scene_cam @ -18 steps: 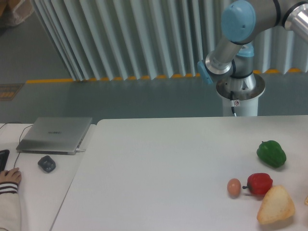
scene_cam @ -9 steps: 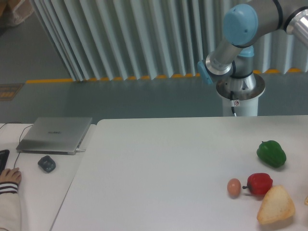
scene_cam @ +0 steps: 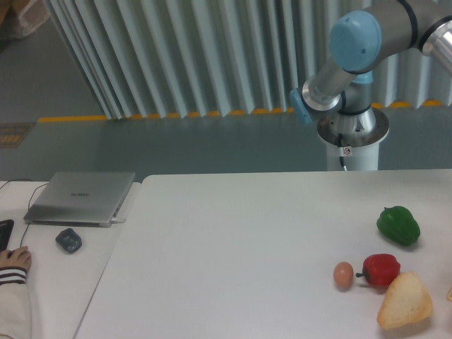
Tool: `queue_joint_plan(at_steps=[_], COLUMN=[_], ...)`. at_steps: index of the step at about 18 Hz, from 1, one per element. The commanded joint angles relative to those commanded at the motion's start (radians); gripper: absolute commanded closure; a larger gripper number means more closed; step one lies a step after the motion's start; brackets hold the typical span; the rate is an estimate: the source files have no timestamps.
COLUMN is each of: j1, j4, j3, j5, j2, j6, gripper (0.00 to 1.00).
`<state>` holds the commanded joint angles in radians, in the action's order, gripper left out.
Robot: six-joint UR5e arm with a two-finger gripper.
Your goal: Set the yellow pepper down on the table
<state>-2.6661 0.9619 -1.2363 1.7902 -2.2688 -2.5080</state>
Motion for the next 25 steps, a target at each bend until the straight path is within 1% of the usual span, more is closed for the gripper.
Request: queue_joint_plan(at_steps=[1, 2, 4, 5, 7, 9, 10, 11, 12, 13, 16, 17, 19, 21, 22, 25], j1=[0.000, 0.000, 0.000, 0.000, 0.000, -0.005, -0.008, -0.027, -0.041, -0.049, -0.063, -0.063, -0.045, 0.041, 0.095, 0.213], j4=[-0.012, -0.017, -0.017, -0.017, -0.015, -0.014, -0.011, -0.009, -0.008, -0.008, 0.006, 0.009, 0.018, 0.018, 0.018, 0.018], j3=[-0.011, -0.014, -0.017, -0.018, -0.018, -0.022, -0.025, -0.049, -0.075, -0.092, -0.138, -0.149, -0.179, -0.233, -0.255, -0.287], j5=[0.000, 0.002, 0.014, 0.015, 0.014, -0.011, -0.053, -0.142, -0.203, -0.253, -0.340, -0.400, -0.411, -0.382, -0.320, -0.177], j2=[0.003, 0.003, 0.005, 0.006, 0.012, 0.037, 0.050, 0.086, 0.109, 0.139, 0.237, 0.277, 0.325, 0.359, 0.368, 0.365], j6=[-0.002, -0.002, 0.003, 0.006, 0.029, 0.096, 0.129, 0.200, 0.263, 0.311, 0.429, 0.505, 0.630, 0.769, 0.829, 0.939], gripper=[0.12, 0.18, 0.48, 0.56, 0.63, 0.64, 0.64, 0.64, 0.64, 0.64, 0.63, 0.63, 0.63, 0.61, 0.59, 0.59])
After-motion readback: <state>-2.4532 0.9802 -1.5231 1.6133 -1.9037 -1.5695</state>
